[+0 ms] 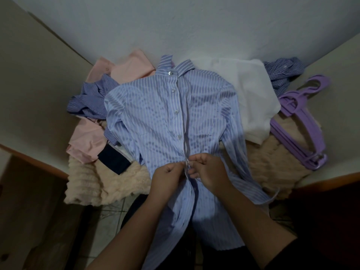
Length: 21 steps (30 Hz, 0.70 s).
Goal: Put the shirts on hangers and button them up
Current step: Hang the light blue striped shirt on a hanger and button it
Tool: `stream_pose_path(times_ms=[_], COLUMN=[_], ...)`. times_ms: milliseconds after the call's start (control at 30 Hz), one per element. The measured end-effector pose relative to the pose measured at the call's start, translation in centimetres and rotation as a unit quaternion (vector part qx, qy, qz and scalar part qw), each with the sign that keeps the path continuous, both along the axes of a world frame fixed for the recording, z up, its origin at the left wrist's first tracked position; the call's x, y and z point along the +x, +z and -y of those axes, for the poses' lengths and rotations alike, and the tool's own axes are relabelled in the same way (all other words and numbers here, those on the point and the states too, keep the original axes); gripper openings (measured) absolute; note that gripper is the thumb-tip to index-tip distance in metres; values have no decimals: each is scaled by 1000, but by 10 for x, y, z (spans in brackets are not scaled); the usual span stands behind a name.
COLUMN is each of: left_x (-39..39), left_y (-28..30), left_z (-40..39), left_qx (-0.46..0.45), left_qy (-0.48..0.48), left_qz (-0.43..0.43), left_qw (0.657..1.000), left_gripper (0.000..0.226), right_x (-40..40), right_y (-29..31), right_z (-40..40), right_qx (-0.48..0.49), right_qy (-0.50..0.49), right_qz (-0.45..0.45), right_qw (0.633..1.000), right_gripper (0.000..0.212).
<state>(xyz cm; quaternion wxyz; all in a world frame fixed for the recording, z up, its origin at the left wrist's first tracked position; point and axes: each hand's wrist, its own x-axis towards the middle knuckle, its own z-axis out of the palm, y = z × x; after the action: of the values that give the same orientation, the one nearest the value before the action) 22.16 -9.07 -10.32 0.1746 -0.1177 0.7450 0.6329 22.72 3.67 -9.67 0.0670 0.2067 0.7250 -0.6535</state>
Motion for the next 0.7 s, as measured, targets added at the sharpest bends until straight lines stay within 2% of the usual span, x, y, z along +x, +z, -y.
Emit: stream_pose_path(times_ms=[67,133,200,300,533,700], left_x=[0,1,2,3,4,4], left_y=[0,1,2,4,3,12], left_z=[1,1,1,1,4,6], left_qx=[6,19,11,-2,-57,-69], left_qy=[15,14,7,19,10,-25], left_qz=[0,-11,-27,-42,-89,-99], left_qw=[1000,1000,1000,999,994,992], left_gripper=[32,31,22,11,9,12], right_x=[3,6,9,12,12,8], right_y=[3,5,8,13,23,19], right_z=[1,2,3,3,5,3], right_qx=[30,105,179,227,197,161], right_qy=[3,17,39,67,123,75], right_qz=[-31,-65,-92,-120,-115,-95], right_qw=[999,992,979,964,966,979], right_gripper=[23,25,22,18,26,25])
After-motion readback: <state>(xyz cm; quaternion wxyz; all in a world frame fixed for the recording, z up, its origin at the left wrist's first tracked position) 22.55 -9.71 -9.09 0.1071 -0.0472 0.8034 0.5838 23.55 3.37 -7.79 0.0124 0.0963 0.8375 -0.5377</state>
